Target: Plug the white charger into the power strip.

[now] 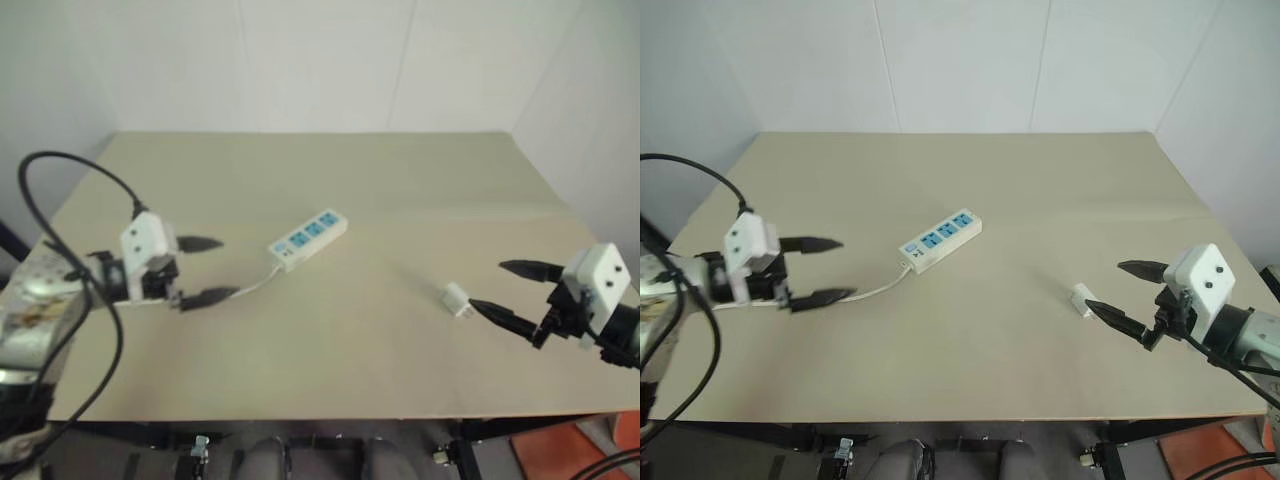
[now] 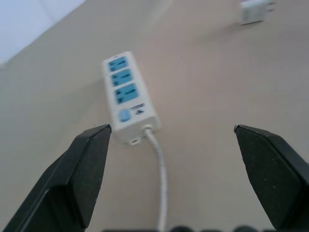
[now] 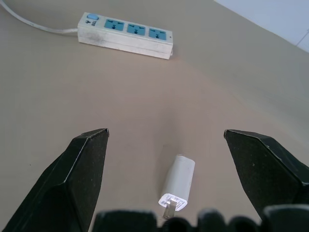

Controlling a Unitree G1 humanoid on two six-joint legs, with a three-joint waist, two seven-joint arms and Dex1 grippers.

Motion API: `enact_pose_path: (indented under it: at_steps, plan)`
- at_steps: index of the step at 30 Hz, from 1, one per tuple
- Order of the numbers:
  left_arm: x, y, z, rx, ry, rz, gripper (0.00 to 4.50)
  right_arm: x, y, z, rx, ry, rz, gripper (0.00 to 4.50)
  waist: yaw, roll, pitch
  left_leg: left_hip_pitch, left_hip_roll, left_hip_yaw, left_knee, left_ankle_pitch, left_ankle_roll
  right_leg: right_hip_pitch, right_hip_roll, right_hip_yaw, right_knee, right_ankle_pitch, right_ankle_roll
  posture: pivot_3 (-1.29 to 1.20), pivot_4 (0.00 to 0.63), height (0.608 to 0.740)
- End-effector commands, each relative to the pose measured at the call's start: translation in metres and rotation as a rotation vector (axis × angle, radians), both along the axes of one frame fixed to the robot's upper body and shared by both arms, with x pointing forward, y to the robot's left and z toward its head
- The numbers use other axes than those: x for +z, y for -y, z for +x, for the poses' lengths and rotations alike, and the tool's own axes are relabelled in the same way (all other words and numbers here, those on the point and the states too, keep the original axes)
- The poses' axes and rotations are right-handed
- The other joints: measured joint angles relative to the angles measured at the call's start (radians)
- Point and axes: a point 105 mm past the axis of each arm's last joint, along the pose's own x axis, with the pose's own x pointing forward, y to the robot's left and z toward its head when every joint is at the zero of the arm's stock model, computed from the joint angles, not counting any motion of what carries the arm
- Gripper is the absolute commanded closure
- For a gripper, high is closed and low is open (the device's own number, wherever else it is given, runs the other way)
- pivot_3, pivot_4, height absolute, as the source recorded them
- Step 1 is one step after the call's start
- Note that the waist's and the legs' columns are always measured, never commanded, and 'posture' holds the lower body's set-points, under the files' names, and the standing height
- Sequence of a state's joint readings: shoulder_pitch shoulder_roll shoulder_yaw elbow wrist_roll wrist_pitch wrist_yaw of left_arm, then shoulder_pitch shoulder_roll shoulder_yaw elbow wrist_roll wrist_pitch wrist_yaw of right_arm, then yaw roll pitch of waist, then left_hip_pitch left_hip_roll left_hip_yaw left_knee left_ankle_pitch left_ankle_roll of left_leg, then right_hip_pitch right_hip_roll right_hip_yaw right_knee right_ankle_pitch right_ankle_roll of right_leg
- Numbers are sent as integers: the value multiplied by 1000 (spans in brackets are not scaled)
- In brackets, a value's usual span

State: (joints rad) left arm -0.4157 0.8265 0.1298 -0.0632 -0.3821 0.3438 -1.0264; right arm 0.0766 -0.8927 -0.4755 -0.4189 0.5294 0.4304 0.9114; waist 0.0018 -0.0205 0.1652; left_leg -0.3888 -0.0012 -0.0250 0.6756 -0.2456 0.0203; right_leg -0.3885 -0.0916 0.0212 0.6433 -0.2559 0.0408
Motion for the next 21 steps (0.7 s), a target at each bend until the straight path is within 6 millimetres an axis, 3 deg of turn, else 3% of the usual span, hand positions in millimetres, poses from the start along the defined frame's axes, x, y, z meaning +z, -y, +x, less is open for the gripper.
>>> enact_pose_path:
  at_steps: [1,5,14,21]
  plan:
    - [4,3,19,43,52,-9,43,10,-6,1,13,38,-5,0,-1,0,0,0,0,0,0,0,0,0,0,0,0,0,0,0,150,740]
    - [-13,14,42,90,56,19,43,15,-10,3,19,58,10,0,-4,0,0,-1,0,0,0,-1,1,-1,0,1,-1,0,0,0,150,740]
    - [-44,66,83,67,78,-53,43,19,-20,5,28,87,48,0,5,-1,1,-3,-1,0,0,-1,1,-2,0,0,-2,0,1,0,150,740]
    - [-70,74,97,101,63,-67,43,21,-26,1,22,102,85,0,1,-2,1,-3,-1,0,0,-1,1,-2,-1,0,-1,0,1,0,150,740]
